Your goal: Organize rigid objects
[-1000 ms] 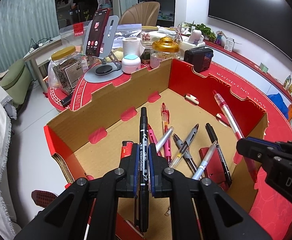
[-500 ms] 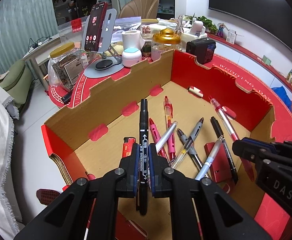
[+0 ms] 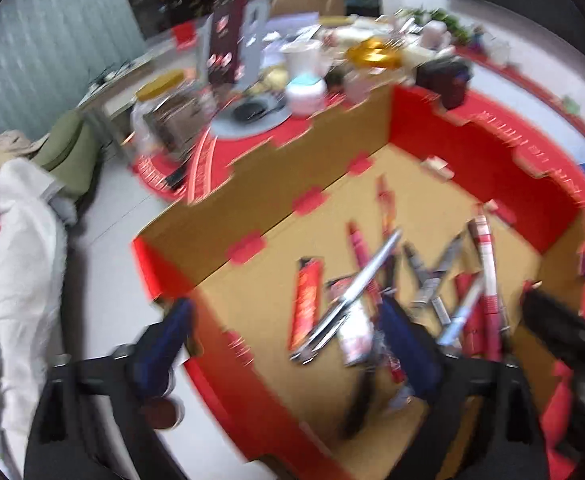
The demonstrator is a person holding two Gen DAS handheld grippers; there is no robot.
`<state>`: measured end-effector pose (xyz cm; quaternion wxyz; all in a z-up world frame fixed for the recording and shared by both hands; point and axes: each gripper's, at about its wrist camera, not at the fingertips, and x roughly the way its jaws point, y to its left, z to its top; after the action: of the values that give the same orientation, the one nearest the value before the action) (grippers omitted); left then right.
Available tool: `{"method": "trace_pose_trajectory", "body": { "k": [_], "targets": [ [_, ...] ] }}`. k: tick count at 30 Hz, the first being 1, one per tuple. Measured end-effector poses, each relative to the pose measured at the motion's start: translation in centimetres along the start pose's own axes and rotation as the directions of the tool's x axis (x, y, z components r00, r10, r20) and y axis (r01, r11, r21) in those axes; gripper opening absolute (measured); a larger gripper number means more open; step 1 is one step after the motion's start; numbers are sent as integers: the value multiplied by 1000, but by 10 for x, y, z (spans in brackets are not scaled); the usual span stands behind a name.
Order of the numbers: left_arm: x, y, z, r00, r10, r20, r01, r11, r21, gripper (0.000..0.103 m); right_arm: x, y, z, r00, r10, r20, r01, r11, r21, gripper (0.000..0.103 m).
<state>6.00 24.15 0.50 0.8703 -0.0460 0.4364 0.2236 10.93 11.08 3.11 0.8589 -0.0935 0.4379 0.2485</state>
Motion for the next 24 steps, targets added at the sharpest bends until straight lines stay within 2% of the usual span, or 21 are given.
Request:
{"method": "trace_pose_trajectory", "body": {
  "k": [1, 4, 7, 9, 15, 19, 24],
  "targets": [
    [-4, 4, -2, 1000, -15, 18, 15, 1000, -19, 103, -8, 1, 0, 1000, -14, 19, 15, 1000, -5, 103],
    [-21, 9, -6, 997, -50, 67, 53, 998, -46, 103, -19, 4, 1, 1000, -20, 14, 20, 999, -29, 103],
    [-34, 13, -7, 992, -82, 93, 87, 995, -48, 103, -26, 2, 1, 1000, 3, 1, -3, 1000, -3, 103],
    [-41, 14, -10, 992, -78, 99, 83, 995, -49, 103, -30, 1, 1, 1000, 16, -25, -15, 1000, 12, 103],
    [-51, 17, -21, 993, -79, 82, 84, 995, -60, 103, -36, 11, -3, 998, 35, -46, -36, 999, -3, 103],
    [-50, 19, -24, 997, -79, 26, 81, 995, -63, 103, -38, 20, -5, 998, 37, -56, -38, 999, -19, 103],
    [-51, 20, -27, 996, -85, 1, 85, 995, -48, 103, -39, 22, -6, 994, 69, -85, -69, 998, 2, 103]
  ]
}}
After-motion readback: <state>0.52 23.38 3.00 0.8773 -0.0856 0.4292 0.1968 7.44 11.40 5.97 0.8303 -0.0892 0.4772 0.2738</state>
